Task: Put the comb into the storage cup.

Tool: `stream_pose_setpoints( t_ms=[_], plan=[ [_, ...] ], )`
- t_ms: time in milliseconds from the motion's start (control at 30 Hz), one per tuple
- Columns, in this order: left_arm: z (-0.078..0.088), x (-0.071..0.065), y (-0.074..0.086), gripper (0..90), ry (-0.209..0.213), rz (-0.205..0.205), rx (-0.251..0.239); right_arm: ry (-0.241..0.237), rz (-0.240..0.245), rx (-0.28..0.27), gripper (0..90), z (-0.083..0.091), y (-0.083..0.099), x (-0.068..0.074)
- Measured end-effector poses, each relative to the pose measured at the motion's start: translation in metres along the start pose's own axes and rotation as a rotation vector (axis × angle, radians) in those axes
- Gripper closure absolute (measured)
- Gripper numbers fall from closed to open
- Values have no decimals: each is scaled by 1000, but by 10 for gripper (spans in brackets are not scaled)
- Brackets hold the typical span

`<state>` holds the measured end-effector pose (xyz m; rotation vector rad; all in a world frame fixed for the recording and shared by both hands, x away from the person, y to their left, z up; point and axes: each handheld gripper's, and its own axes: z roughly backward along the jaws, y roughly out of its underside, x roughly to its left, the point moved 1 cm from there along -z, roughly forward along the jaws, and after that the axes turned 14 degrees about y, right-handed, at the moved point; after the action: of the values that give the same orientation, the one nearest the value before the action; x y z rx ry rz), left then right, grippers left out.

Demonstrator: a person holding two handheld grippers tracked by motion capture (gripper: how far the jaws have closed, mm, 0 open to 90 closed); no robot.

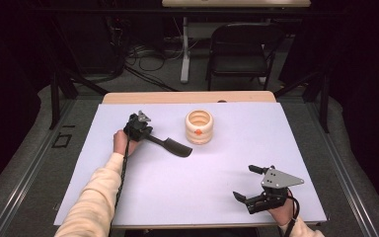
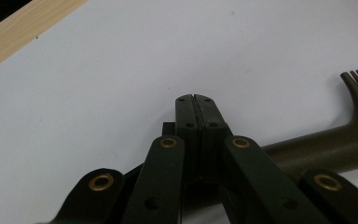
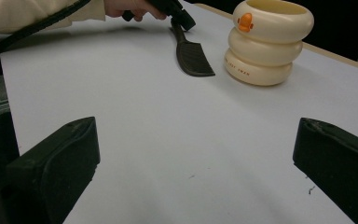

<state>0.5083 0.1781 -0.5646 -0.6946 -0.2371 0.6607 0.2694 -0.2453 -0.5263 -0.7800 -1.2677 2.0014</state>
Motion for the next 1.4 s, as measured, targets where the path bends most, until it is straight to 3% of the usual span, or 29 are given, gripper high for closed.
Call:
stream_pose_setpoints(
  t_ms=[400,700,1000,1100,1133,1167,1233,1400],
  plan=[
    [4,2,3,882,3,4,6,-3,1,0,0,-1,0,0],
    [14,1,-1,627,-24,-29,-41,-2,-1,-1,0,-1,0,0],
    [27,-1,-6,466,42,-107,-60,-2,-1,0,1,-1,0,0],
    [29,-3,-7,414,71,-131,-46,-3,0,-1,0,0,0,0],
    [29,-4,-8,330,78,-140,-38,-3,-3,-1,0,0,0,0],
    [30,-5,-8,318,97,-165,-23,-4,-5,-2,0,-1,0,0],
    [31,-5,-9,288,99,-177,-28,-4,-3,0,0,-1,0,0],
    [35,-8,-13,196,101,-265,27,-6,-3,4,1,-1,0,0]
  ],
)
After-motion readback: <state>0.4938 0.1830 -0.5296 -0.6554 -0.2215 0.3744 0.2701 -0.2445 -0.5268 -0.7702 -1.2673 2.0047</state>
